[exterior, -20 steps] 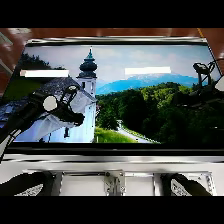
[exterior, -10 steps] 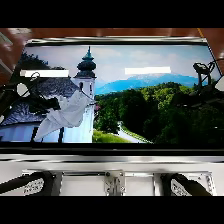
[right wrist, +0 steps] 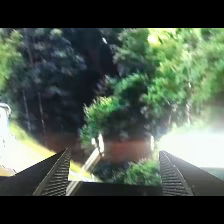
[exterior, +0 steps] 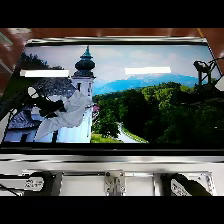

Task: Fold the shirts.

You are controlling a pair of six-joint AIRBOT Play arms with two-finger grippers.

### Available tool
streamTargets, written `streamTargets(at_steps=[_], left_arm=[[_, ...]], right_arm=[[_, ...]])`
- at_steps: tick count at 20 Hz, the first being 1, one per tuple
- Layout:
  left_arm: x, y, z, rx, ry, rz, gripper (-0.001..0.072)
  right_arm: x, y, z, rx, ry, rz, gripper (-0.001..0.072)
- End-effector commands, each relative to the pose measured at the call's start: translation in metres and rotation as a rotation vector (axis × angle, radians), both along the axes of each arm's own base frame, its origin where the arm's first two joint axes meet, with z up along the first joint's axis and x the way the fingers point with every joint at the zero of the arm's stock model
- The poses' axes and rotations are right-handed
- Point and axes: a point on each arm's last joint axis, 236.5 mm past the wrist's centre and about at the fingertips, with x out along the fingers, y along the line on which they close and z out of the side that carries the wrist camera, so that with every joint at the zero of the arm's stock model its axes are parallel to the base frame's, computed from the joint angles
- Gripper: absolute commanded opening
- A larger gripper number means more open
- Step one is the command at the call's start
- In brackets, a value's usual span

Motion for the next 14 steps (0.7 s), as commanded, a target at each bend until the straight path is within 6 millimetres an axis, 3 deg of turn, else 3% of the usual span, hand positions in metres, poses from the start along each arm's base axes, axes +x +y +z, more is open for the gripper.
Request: streamTargets(at_steps=[1, 2, 4, 6, 8, 11, 13, 14], left_arm=[[0.003, -0.004, -0.006, -0.018, -0.002, -0.016, 0.0038], [0.006, -0.008, 0.001, -0.023, -0.022, -0.046, 0.0037], [0.02, -0.019, 0.033, -0.014, -0.115, -0.114, 0.0037], [0.036, -0.045, 0.095, 0.002, -0.281, -0.217, 0.0037], [0.035, -0.084, 0.175, -0.009, -0.47, -0.308, 0.0037], [-0.002, -0.156, 0.299, -0.109, -0.767, -0.411, 0.0036], [-0.033, -0.195, 0.343, -0.213, -0.875, -0.43, 0.0035], [-0.046, -0.216, 0.35, -0.255, -0.887, -0.464, 0.0036]], right_arm=[[0.007, 0.004, 0.003, 0.018, -0.032, -0.005, 0.067], [0.008, 0.004, 0.004, 0.018, -0.036, -0.006, 0.067], [0.009, 0.004, 0.004, 0.018, -0.038, -0.006, 0.067], [0.011, 0.003, 0.004, 0.018, -0.046, -0.008, 0.067], [0.016, 0.002, 0.007, 0.015, -0.07, -0.014, 0.0671], [0.023, -0.001, 0.016, 0.003, -0.108, -0.015, 0.0671], [0.025, -0.001, 0.038, -0.005, -0.141, -0.002, 0.0671], [0.026, -0.001, 0.053, -0.014, -0.169, 0.004, 0.0671]])
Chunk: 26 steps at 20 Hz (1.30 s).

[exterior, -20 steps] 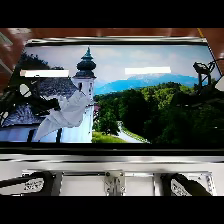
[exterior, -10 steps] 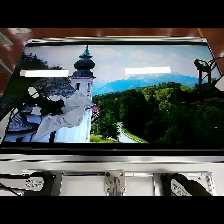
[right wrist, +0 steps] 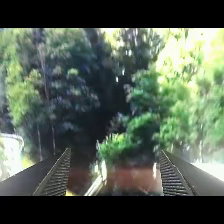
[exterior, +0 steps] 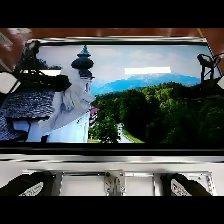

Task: Fold the shirts.

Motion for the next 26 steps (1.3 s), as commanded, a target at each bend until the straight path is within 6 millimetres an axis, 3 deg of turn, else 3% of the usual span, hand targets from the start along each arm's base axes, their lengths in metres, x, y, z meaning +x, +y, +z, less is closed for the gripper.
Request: streamTargets(at_steps=[1, 3, 5, 7, 9, 10, 11, 12, 14, 18, 20, 21, 23, 25, 26], left_arm=[[-0.053, -0.068, 0.066, -0.146, -0.124, -0.134, 0.0036], [-0.07, -0.109, 0.049, -0.141, -0.092, -0.23, 0.0036], [-0.079, -0.148, 0.014, -0.114, -0.024, -0.299, 0.0036], [-0.082, -0.184, -0.034, -0.089, 0.071, -0.326, 0.0037], [-0.086, -0.217, -0.089, -0.076, 0.172, -0.344, 0.0045], [-0.088, -0.228, -0.111, -0.09, 0.238, -0.338, 0.0263], [-0.089, -0.231, -0.126, -0.104, 0.299, -0.325, 0.0615], [-0.085, -0.22, -0.136, -0.088, 0.347, -0.309, 0.0701], [-0.073, -0.168, -0.143, 0.013, 0.399, -0.316, 0.0701], [-0.064, 0.023, -0.154, 0.318, 0.59, -0.11, 0.0701], [-0.079, 0.089, -0.158, 0.292, 0.641, 0.033, 0.0701], [-0.096, 0.117, -0.17, 0.274, 0.684, 0.102, 0.07], [-0.139, 0.154, -0.203, 0.217, 0.794, 0.218, 0.07], [-0.164, 0.16, -0.23, 0.083, 0.846, 0.296, 0.0701], [-0.165, 0.158, -0.238, 0.021, 0.837, 0.314, 0.0701]], right_arm=[[0.002, -0.003, 0.042, -0.036, -0.084, 0.021, 0.0671], [-0.005, -0.006, 0.073, -0.074, -0.152, 0.039, 0.0671], [-0.02, -0.01, 0.09, -0.105, -0.175, 0.037, 0.0671], [-0.04, -0.016, 0.084, -0.136, -0.103, 0.04, 0.0671], [-0.047, -0.021, 0.074, -0.157, -0.057, 0.036, 0.0671], [-0.048, -0.023, 0.068, -0.164, -0.04, 0.033, 0.0672], [-0.048, -0.025, 0.058, -0.169, -0.013, 0.032, 0.0671], [-0.049, -0.027, 0.047, -0.17, 0.019, 0.034, 0.0671], [-0.05, -0.025, 0.015, -0.152, 0.103, 0.045, 0.0671], [-0.046, -0.012, -0.052, -0.074, 0.261, 0.074, 0.0671], [-0.048, 0.005, -0.077, 0.003, 0.35, 0.121, 0.0671], [-0.049, 0.015, -0.086, 0.051, 0.384, 0.147, 0.0671], [-0.05, 0.037, -0.099, 0.153, 0.439, 0.195, 0.0671], [-0.048, 0.048, -0.107, 0.211, 0.465, 0.199, 0.0671], [-0.048, 0.049, -0.11, 0.22, 0.475, 0.199, 0.0671]])
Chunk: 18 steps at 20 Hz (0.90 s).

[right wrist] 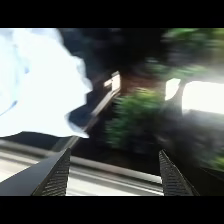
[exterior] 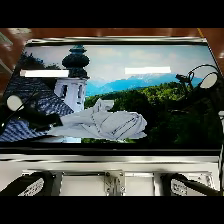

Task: Fold the shirts.

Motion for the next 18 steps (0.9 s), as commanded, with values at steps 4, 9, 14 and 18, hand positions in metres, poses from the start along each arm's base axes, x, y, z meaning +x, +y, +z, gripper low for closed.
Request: streamTargets(at_steps=[4, 9, 14, 18], left_arm=[[-0.023, 0.037, -0.054, -0.099, -0.013, 0.263, 0.0701], [-0.007, 0.061, -0.077, -0.082, -0.021, 0.343, 0.07], [0.012, 0.099, -0.066, -0.073, -0.087, 0.388, 0.0694], [0.018, 0.088, -0.075, -0.168, -0.081, 0.401, 0.0689]], right_arm=[[-0.008, 0.02, -0.015, 0.099, 0.094, 0.018, 0.0671], [-0.01, 0.02, -0.014, 0.103, 0.106, 0.01, 0.0671], [-0.012, 0.021, -0.014, 0.103, 0.12, -0.002, 0.0671], [-0.01, 0.02, -0.014, 0.102, 0.115, -0.013, 0.0671]])
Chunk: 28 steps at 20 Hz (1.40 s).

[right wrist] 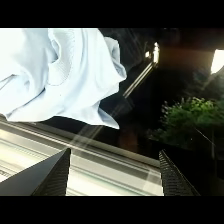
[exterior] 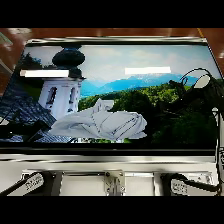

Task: Fold the shirts.

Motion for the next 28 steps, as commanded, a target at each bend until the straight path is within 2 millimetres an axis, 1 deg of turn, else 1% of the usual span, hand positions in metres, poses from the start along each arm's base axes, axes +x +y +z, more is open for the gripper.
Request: streamTargets(at_steps=[1, 3, 5, 7, 9, 11, 12, 13, 15, 16, 17, 19, 21, 25, 28], left_arm=[[0.01, -0.008, -0.006, -0.085, -0.025, 0.006, 0.0689], [0.014, -0.015, -0.01, -0.129, -0.028, 0.009, 0.0688], [0.013, -0.016, -0.016, -0.137, -0.015, 0.006, 0.0687], [0.016, -0.014, -0.019, -0.129, -0.021, 0.018, 0.0686], [0.023, -0.014, -0.02, -0.118, -0.04, 0.025, 0.0586], [0.026, -0.019, -0.023, -0.115, -0.042, 0.018, 0.0573], [0.027, -0.025, -0.026, -0.126, -0.034, 0.012, 0.0546], [0.027, -0.03, -0.029, -0.138, -0.025, 0.008, 0.0425], [0.03, -0.039, -0.033, -0.161, -0.021, 0.011, 0.0154], [0.031, -0.04, -0.031, -0.163, -0.024, 0.007, 0.0062], [0.032, -0.041, -0.029, -0.162, -0.031, -0.006, 0.0038], [0.033, -0.042, -0.019, -0.159, -0.054, -0.03, 0.0037], [0.035, -0.043, -0.003, -0.151, -0.091, -0.043, 0.0037], [0.036, -0.047, 0.03, -0.131, -0.171, -0.074, 0.0037], [0.034, -0.05, 0.043, -0.13, -0.195, -0.092, 0.0037]], right_arm=[[0.001, 0.0, 0.0, -0.001, 0.002, -0.013, 0.0671], [0.001, 0.0, 0.0, -0.001, 0.003, -0.017, 0.0671], [0.001, 0.0, -0.001, -0.002, 0.003, -0.018, 0.0671], [0.001, 0.0, 0.0, -0.002, 0.004, -0.019, 0.067], [0.001, 0.0, -0.001, -0.002, 0.004, -0.021, 0.0671], [0.0, 0.0, 0.0, -0.003, 0.014, -0.033, 0.0671], [-0.001, 0.0, 0.0, -0.003, 0.021, -0.038, 0.0671], [-0.003, 0.0, 0.0, -0.003, 0.031, -0.041, 0.0671], [-0.006, -0.002, -0.003, -0.013, 0.046, -0.044, 0.0671], [-0.008, -0.002, -0.007, -0.013, 0.056, -0.051, 0.0671], [-0.012, 0.0, -0.014, -0.009, 0.068, -0.059, 0.0671], [-0.016, 0.005, -0.033, 0.001, 0.074, -0.089, 0.0671], [-0.01, 0.013, -0.05, 0.023, 0.046, -0.136, 0.0671], [-0.011, 0.021, -0.081, 0.059, 0.115, -0.154, 0.0671], [0.003, 0.043, -0.091, 0.172, 0.113, -0.189, 0.0663]])
